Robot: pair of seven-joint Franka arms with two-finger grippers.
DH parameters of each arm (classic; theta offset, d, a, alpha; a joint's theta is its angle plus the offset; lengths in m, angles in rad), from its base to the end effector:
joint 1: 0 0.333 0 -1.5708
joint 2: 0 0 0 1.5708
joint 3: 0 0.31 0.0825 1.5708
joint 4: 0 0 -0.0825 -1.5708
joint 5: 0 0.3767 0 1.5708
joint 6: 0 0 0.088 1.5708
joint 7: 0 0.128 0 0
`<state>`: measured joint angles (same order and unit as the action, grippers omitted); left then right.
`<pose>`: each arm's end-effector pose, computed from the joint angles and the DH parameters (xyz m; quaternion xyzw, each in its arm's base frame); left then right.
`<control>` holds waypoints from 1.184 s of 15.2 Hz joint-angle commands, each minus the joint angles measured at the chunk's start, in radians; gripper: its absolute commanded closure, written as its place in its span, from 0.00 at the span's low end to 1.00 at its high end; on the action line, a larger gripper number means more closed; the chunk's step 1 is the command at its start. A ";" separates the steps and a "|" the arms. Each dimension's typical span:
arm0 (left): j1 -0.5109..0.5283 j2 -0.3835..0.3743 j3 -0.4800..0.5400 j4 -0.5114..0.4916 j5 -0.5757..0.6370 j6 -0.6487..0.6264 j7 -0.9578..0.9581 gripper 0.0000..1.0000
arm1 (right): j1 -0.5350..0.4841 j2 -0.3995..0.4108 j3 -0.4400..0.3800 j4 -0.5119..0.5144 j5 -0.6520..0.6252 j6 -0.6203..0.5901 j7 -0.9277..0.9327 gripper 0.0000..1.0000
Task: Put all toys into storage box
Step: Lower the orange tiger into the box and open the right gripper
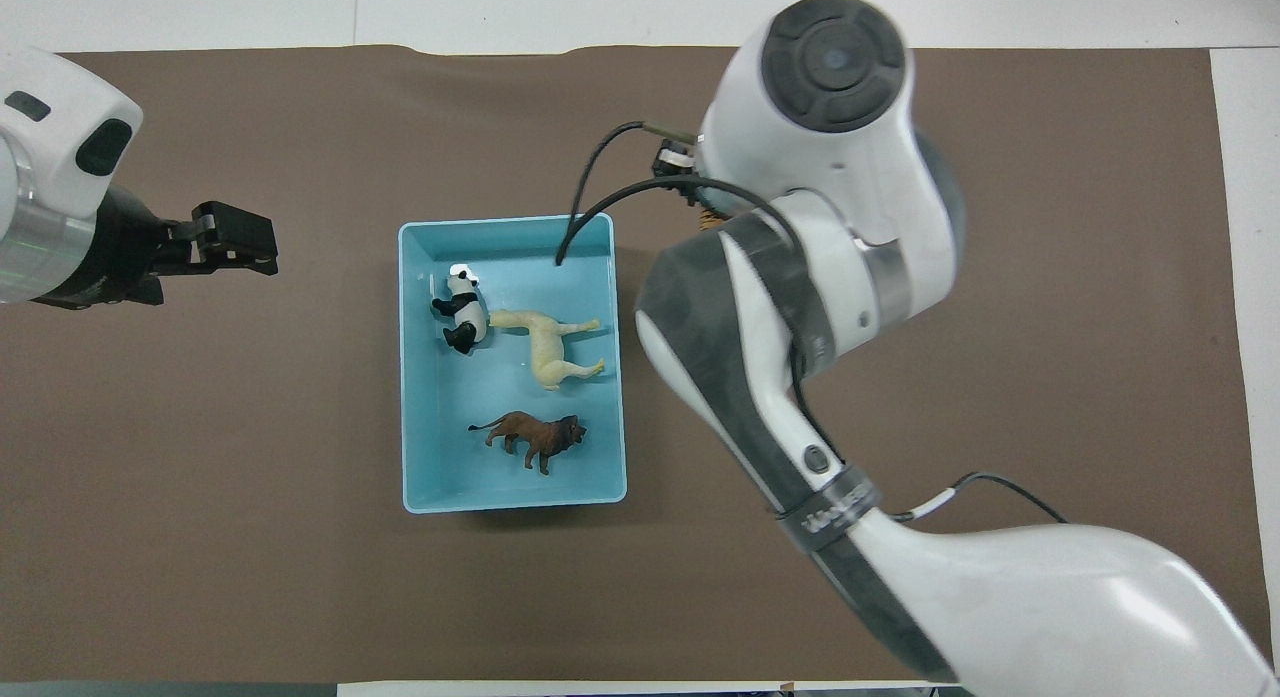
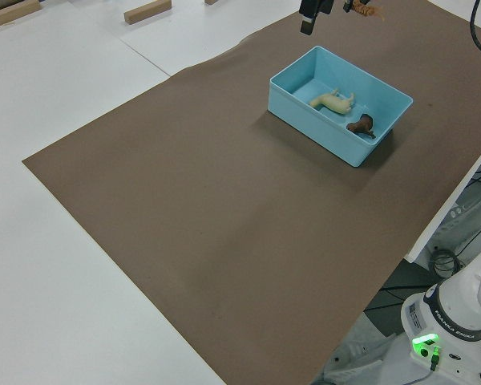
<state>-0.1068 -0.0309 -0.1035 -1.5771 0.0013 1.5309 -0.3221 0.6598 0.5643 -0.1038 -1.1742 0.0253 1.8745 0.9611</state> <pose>0.5216 -0.1120 0.6077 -0.9984 -0.0559 0.0069 0.0042 0.6045 0.4002 0.4559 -0.9785 0.1938 -0.0605 0.0370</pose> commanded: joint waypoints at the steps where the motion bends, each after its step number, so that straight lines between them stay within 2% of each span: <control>1: 0.021 -0.041 0.002 -0.010 0.017 -0.110 0.093 0.00 | 0.090 0.106 -0.014 0.110 0.001 -0.009 0.062 1.00; 3: 0.041 -0.092 0.002 -0.062 0.017 -0.138 0.130 0.00 | 0.165 0.155 -0.014 0.102 -0.010 0.043 0.120 1.00; 5: 0.045 -0.121 0.002 -0.095 0.017 -0.135 0.138 0.00 | 0.198 0.148 -0.013 0.033 -0.021 0.094 0.159 1.00; 6: 0.056 -0.116 0.004 -0.089 0.016 -0.111 0.155 0.00 | 0.201 0.143 -0.013 0.018 -0.024 0.092 0.163 0.47; 7: 0.064 -0.104 0.007 -0.075 0.006 -0.080 0.205 0.00 | 0.201 0.140 -0.014 0.016 -0.022 0.078 0.166 0.00; 11: 0.070 -0.067 0.007 -0.041 0.003 -0.091 0.248 0.00 | 0.163 0.111 -0.020 0.028 -0.016 0.045 0.163 0.00; 14: 0.075 -0.006 0.008 0.021 0.005 -0.112 0.248 0.00 | 0.066 0.027 -0.020 0.019 -0.011 0.011 0.130 0.00; 15: 0.073 0.015 0.008 0.049 0.003 -0.127 0.248 0.00 | 0.026 -0.012 -0.020 0.018 -0.010 -0.018 0.084 0.00; 18: 0.075 0.002 0.016 0.037 0.003 -0.115 0.248 0.00 | -0.109 -0.096 -0.020 0.015 -0.008 -0.101 -0.153 0.00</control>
<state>-0.0439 -0.0369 -0.0912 -1.5687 0.0079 1.4292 -0.0936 0.6341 0.5395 -0.1388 -1.1246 0.0120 1.8152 0.9424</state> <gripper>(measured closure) 0.000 0.000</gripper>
